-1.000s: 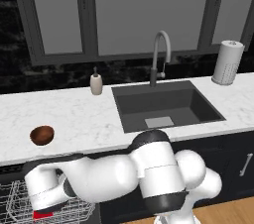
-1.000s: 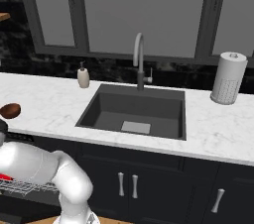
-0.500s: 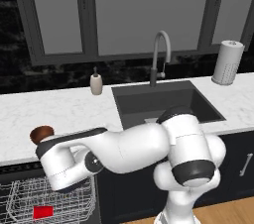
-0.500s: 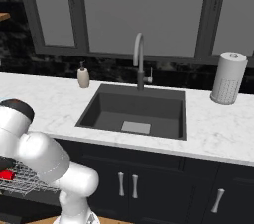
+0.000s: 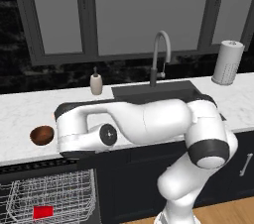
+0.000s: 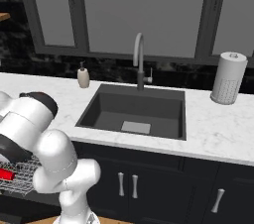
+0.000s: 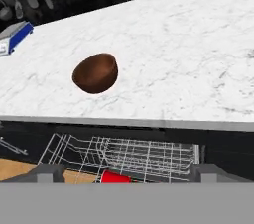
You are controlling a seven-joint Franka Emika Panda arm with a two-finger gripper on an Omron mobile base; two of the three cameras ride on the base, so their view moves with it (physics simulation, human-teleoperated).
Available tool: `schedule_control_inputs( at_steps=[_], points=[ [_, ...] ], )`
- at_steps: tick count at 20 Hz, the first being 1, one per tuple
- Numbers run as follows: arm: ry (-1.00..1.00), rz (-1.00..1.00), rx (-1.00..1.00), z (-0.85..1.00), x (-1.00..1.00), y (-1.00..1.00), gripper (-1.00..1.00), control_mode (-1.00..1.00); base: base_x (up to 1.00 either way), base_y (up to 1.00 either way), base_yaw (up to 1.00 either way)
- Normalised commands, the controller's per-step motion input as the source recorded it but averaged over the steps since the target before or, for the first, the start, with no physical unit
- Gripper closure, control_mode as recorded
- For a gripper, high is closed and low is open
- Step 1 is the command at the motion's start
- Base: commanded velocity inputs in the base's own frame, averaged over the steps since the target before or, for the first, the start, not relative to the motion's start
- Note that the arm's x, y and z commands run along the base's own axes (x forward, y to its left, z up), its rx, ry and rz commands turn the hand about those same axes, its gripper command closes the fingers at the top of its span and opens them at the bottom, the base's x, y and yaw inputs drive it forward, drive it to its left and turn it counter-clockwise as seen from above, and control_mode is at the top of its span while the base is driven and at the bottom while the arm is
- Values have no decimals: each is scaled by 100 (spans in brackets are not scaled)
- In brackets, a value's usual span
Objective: Pick up the cup and bowl from the counter, place them in the dishwasher, and close the dishwasher door.
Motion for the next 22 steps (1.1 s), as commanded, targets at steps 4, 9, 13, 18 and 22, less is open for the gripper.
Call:
schedule_control_inputs(
  at_steps=[4, 9, 13, 18, 22],
  points=[
    [32, -21, -1, 99, 12, 0, -100, -100, 0, 0, 0],
    [30, -1, -4, 54, 27, 0, -100, -100, 0, 0, 0],
    [35, 0, -14, 0, 51, 11, -100, -100, 0, 0, 0],
    [22, 0, -21, 9, 45, 24, -100, -100, 0, 0, 0],
    [22, 0, -13, 13, 53, 2, -100, -100, 0, 0, 0]
  ],
)
